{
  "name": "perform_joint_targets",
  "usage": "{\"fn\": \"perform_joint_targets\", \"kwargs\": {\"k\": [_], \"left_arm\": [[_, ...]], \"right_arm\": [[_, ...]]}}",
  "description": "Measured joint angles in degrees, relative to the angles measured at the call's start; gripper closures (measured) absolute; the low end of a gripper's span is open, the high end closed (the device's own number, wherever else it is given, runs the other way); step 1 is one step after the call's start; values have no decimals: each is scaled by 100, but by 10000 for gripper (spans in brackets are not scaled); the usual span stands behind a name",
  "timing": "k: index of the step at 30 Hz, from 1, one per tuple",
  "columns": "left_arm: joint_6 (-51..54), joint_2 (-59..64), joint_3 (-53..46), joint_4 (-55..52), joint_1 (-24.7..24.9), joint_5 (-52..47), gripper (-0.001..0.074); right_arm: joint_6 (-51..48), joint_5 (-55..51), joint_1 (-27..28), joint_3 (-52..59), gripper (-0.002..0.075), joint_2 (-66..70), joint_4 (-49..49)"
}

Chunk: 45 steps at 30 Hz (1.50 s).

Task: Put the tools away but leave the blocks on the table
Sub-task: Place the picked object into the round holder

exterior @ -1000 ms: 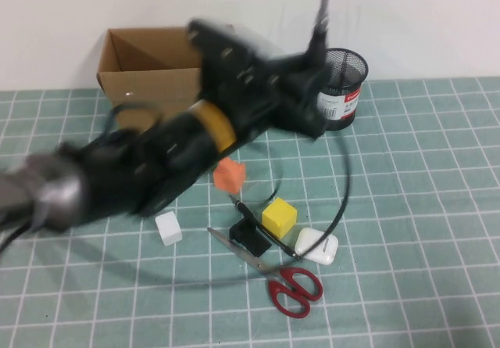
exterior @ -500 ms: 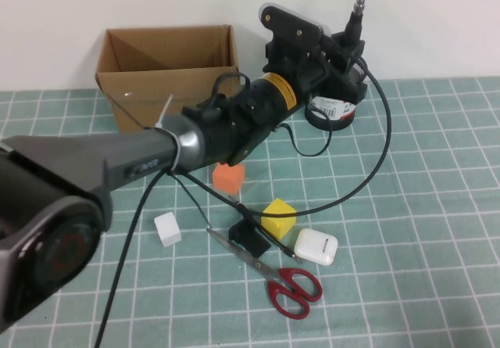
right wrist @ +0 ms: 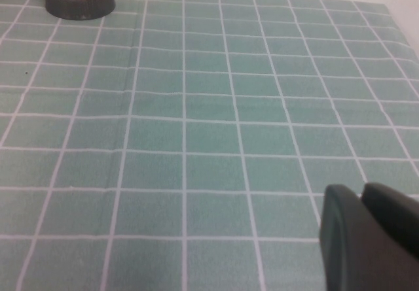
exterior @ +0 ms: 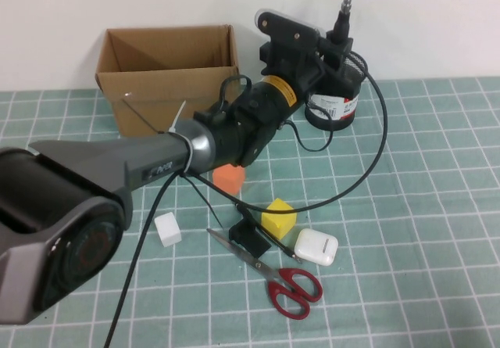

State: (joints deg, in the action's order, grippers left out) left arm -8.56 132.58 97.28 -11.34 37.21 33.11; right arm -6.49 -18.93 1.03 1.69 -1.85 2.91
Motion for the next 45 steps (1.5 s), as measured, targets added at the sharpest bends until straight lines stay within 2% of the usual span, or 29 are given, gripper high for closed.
{"fn": "perform_joint_targets", "kwargs": {"k": [12, 21, 30, 38, 45], "left_arm": [[23, 267, 15, 532, 0, 90, 560], [23, 285, 15, 545, 0, 640, 560], [23, 285, 15, 545, 0, 204, 559], [23, 285, 15, 545, 0, 72, 455], [180, -95, 15, 553, 11, -1227, 441]], "right_arm": [[0, 0, 0, 0, 733, 0, 0], [0, 0, 0, 0, 733, 0, 0], [0, 0, 0, 0, 733, 0, 0], [0, 0, 0, 0, 733, 0, 0], [0, 0, 0, 0, 733, 0, 0]]}}
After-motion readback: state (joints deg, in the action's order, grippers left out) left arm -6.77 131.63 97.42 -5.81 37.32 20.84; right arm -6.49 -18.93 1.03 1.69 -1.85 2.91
